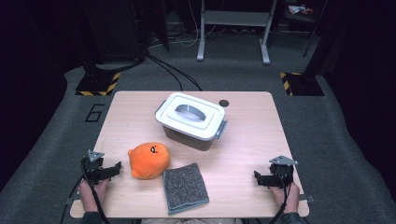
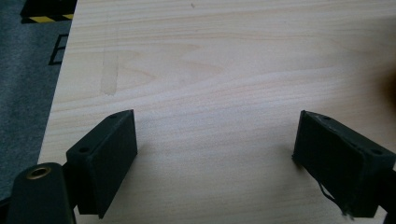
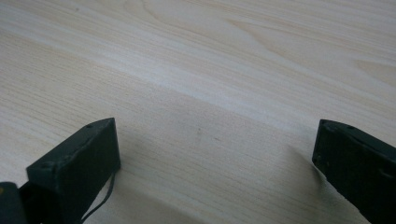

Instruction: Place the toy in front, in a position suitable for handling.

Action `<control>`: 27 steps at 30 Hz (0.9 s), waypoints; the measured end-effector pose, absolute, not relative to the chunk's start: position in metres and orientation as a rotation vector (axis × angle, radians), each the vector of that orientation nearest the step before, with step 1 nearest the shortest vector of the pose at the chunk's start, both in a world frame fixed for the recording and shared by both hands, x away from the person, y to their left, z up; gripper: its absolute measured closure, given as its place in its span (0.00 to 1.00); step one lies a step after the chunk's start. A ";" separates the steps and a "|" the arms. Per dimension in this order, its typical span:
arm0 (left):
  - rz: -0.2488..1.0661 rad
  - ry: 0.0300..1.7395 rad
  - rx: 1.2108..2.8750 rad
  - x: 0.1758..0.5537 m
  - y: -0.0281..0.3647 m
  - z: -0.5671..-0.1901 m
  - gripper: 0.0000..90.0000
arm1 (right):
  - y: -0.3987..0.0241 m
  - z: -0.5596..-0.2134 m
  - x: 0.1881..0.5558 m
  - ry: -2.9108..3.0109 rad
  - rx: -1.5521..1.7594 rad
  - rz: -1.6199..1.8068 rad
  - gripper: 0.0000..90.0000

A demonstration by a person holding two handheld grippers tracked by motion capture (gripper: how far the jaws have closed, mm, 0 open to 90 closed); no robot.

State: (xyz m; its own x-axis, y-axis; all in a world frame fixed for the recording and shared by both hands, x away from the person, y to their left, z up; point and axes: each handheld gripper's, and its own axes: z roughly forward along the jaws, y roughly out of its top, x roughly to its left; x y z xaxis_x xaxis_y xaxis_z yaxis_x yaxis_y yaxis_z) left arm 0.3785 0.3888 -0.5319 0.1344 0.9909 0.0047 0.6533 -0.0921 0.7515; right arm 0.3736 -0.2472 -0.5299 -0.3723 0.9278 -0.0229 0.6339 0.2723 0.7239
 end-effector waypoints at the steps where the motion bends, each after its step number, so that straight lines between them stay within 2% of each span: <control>1: 0.721 1.582 1.815 0.378 0.389 -0.532 0.14 | -0.247 -0.530 0.374 2.102 1.412 0.882 0.00; 27: 0.720 1.583 1.814 0.379 0.389 -0.532 0.15 | -0.236 -0.521 0.367 2.113 1.423 0.940 0.01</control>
State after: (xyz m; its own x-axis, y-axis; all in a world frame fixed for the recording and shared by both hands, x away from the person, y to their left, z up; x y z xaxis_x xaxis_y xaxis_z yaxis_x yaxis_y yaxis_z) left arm 0.3785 0.3889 -0.5319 0.1341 0.9910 0.0040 0.6540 -0.0915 0.7510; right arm 0.3670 -0.2365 -0.5212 -0.3859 0.9222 0.0246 0.6357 0.2465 0.7315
